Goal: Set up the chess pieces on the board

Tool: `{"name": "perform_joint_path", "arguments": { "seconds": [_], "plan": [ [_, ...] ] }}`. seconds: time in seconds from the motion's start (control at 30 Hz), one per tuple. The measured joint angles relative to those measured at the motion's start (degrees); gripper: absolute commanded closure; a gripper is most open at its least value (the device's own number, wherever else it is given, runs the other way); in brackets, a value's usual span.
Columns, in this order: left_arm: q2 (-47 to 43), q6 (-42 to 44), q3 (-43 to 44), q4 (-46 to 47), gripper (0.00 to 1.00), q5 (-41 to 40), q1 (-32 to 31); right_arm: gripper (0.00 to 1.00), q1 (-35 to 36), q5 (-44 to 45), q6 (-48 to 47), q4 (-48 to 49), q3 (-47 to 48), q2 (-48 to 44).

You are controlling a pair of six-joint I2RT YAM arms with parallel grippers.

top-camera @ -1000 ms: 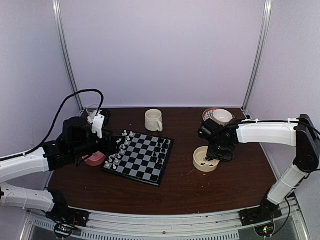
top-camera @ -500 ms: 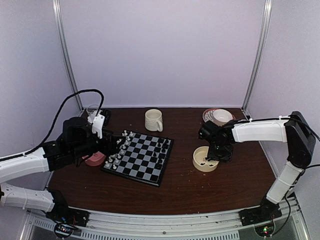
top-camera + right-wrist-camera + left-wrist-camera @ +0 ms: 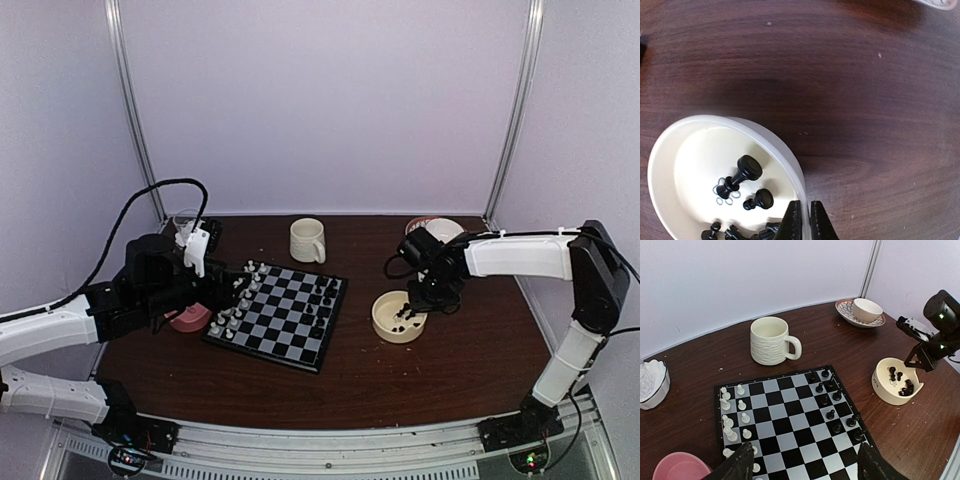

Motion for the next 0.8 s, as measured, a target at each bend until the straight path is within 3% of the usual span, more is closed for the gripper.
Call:
{"name": "perform_joint_path", "arguments": {
  "seconds": [0.27, 0.47, 0.8],
  "plan": [
    [0.02, 0.0, 0.0, 0.0, 0.29, -0.02, 0.0, 0.99, 0.02, -5.6, -23.3, 4.7, 2.14, 1.09],
    [0.13, 0.0, 0.0, 0.0, 0.29, 0.0, 0.0, 0.93, 0.0, -8.2, -35.45, 5.51, 6.73, 4.9],
    [0.13, 0.0, 0.0, 0.0, 0.29, 0.0, 0.0, 0.82, -2.4, -4.37, -42.62, 2.64, 18.86, 15.96]
  ]
}}
